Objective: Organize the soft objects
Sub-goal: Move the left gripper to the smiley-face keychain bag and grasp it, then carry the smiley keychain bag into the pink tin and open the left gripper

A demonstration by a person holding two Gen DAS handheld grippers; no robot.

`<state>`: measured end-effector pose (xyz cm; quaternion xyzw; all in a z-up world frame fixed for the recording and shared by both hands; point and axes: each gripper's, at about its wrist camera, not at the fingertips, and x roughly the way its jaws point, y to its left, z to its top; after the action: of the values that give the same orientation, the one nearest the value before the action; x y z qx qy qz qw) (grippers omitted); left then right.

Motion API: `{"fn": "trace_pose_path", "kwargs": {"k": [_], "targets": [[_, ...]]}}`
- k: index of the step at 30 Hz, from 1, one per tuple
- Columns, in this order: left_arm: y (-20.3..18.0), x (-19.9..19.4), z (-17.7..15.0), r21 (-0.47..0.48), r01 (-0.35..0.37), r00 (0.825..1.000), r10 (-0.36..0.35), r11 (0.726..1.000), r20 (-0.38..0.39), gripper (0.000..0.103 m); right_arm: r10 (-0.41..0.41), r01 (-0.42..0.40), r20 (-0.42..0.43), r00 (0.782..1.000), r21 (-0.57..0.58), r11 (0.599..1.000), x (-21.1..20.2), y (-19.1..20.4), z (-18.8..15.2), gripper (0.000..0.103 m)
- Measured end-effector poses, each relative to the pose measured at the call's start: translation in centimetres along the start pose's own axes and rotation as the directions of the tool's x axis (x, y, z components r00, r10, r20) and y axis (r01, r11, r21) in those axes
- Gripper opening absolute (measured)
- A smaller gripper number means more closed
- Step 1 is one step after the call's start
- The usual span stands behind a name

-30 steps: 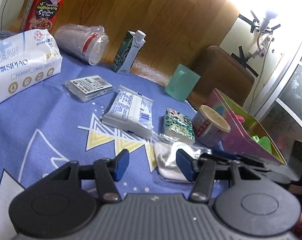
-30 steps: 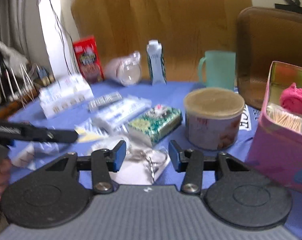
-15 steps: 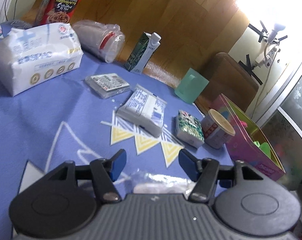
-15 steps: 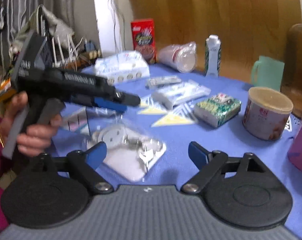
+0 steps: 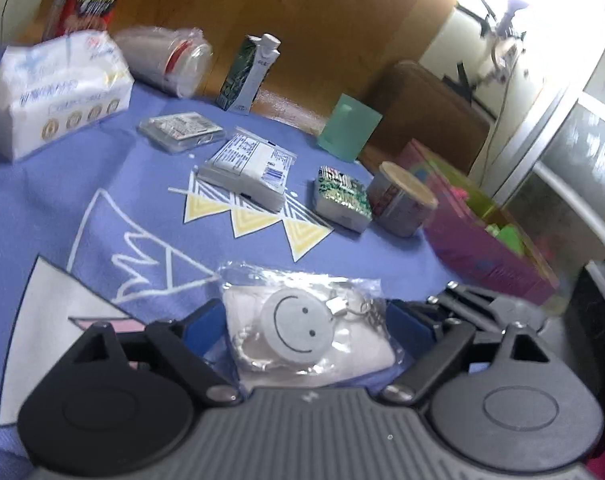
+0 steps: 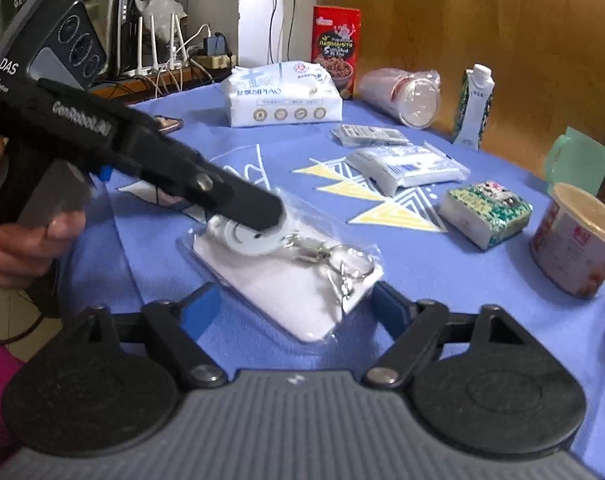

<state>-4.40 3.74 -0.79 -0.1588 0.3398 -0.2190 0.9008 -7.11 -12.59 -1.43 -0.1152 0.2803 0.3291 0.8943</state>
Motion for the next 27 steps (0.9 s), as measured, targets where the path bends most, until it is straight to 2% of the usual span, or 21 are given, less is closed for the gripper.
{"fn": "trace_pose_path", "kwargs": {"k": [1,4,6,11,14,18,21,27], "targets": [[-0.3,0.1,-0.1,0.015,-0.011,1.000,0.011,1.000,0.000,0.090,-0.019,0.019,0.006,1.000,0.011,1.000,-0.1,-0.1,0.0,0.075],[-0.4,0.0,0.2,-0.009,0.014,1.000,-0.014,1.000,0.003,0.090,-0.024,0.022,0.022,0.999,0.054,0.998,-0.7,-0.5,-0.3,0.071],[-0.7,-0.1,0.7,-0.018,0.039,0.999,-0.038,0.999,0.011,0.089,-0.054,0.051,0.043,0.998,0.066,0.997,-1.4,-0.4,-0.5,0.061],[-3.7,0.6,2.3,0.052,0.057,0.998,-0.059,0.997,0.035,0.089,-0.137,0.125,0.107,0.985,0.115,0.985,-3.4,-1.3,-0.7,0.059],[-6.2,1.6,3.7,0.101,0.088,0.995,-0.092,0.991,0.035,0.089,-0.205,0.179,0.161,0.966,0.161,0.971,-5.0,-2.2,-1.0,0.058],[-10.7,3.6,5.9,0.190,0.138,0.988,-0.150,0.972,0.048,0.089,-0.337,0.288,0.233,0.912,0.222,0.932,-7.6,-4.1,-1.3,0.057],[-14.9,5.6,7.6,0.263,0.187,0.977,-0.208,0.946,0.054,0.089,-0.438,0.373,0.251,0.863,0.266,0.889,-9.4,-5.8,-1.8,0.057],[-23.2,10.9,9.5,0.427,0.271,0.952,-0.305,0.863,0.014,0.089,-0.643,0.544,0.230,0.730,0.373,0.751,-13.2,-10.4,-3.5,0.056]]}}
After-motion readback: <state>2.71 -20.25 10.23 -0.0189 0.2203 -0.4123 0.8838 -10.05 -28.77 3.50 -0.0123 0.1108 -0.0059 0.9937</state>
